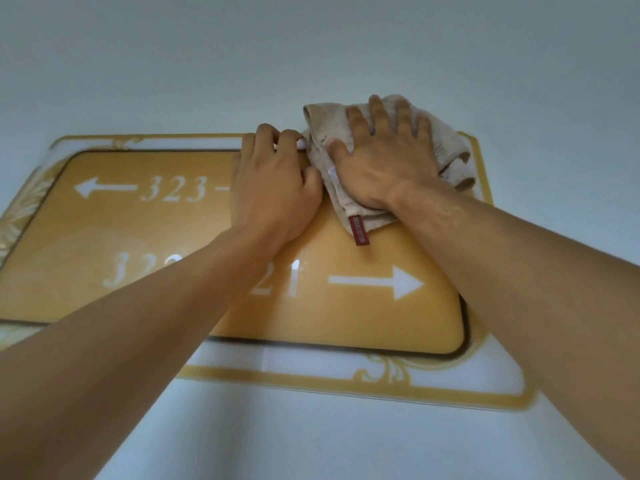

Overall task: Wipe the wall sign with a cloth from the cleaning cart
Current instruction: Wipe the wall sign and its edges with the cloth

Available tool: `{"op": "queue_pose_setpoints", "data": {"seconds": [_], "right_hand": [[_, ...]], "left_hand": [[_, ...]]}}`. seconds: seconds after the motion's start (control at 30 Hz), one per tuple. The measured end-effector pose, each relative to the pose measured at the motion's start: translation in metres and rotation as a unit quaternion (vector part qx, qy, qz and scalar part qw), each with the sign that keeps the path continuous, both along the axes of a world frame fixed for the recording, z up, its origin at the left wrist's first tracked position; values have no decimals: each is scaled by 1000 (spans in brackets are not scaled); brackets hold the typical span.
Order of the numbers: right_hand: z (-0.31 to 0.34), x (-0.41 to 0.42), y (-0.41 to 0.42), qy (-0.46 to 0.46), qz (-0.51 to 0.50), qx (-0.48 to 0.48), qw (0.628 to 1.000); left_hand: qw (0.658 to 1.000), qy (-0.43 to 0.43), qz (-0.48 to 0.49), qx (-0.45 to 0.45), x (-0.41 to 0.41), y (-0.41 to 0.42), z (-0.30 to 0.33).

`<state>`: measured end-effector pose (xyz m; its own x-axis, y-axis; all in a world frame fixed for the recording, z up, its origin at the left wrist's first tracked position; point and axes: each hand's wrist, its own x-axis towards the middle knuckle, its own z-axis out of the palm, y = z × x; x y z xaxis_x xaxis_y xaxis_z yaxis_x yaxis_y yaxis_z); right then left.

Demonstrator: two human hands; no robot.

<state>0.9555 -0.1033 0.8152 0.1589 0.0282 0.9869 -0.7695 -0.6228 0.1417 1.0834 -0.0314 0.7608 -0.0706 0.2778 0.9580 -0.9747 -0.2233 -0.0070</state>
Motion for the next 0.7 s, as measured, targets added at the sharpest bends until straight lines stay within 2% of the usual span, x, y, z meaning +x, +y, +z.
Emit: {"op": "queue_pose_setpoints", "data": {"seconds": [0.23, 0.43, 0.7], "right_hand": [[4, 2, 2, 4, -11, 11, 1000], [-17, 3, 4, 19, -14, 11, 1000], [-33, 6, 9, 20, -24, 23, 999]], "left_hand": [[1000, 2, -12, 4, 1, 1, -1], [994, -5, -106, 20, 8, 8, -18], [991, -26, -82, 101, 23, 16, -54]]}}
